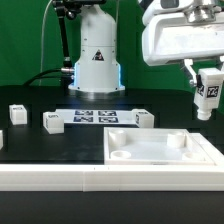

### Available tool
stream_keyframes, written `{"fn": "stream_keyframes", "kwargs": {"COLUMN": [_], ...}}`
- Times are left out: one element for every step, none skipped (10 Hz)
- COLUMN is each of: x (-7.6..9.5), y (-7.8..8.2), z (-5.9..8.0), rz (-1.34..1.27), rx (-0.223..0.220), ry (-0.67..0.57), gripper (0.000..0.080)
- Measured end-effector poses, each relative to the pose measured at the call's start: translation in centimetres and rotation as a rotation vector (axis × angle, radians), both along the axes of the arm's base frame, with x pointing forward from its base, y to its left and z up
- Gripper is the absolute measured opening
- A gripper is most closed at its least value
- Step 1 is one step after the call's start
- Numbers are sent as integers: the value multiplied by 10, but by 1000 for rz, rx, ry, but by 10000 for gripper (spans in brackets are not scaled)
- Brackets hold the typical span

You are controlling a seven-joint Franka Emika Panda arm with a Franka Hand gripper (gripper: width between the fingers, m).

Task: Assemble one leg

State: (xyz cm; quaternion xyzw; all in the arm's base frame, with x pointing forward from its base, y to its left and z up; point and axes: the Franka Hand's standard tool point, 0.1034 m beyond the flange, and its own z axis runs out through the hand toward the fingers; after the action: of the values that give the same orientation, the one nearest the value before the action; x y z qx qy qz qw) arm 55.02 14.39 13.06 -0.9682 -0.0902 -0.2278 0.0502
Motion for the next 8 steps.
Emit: {"fn": "stream_keyframes", "kwargs": {"x": [9, 16, 22, 21, 21, 21, 21, 25], "y": [-8, -14, -19, -16, -16, -16, -17, -19], "z": [0, -1, -2, -2, -3, -3, -4, -8], "rz": [20, 31, 45, 49, 50, 50, 49, 45], "rx": [-17, -29, -38, -38, -39, -39, -39, -40], "ry": [-12, -21, -42, -40, -39, -39, -38, -36], "gripper": [291, 291, 292, 291, 292, 292, 292, 292]}}
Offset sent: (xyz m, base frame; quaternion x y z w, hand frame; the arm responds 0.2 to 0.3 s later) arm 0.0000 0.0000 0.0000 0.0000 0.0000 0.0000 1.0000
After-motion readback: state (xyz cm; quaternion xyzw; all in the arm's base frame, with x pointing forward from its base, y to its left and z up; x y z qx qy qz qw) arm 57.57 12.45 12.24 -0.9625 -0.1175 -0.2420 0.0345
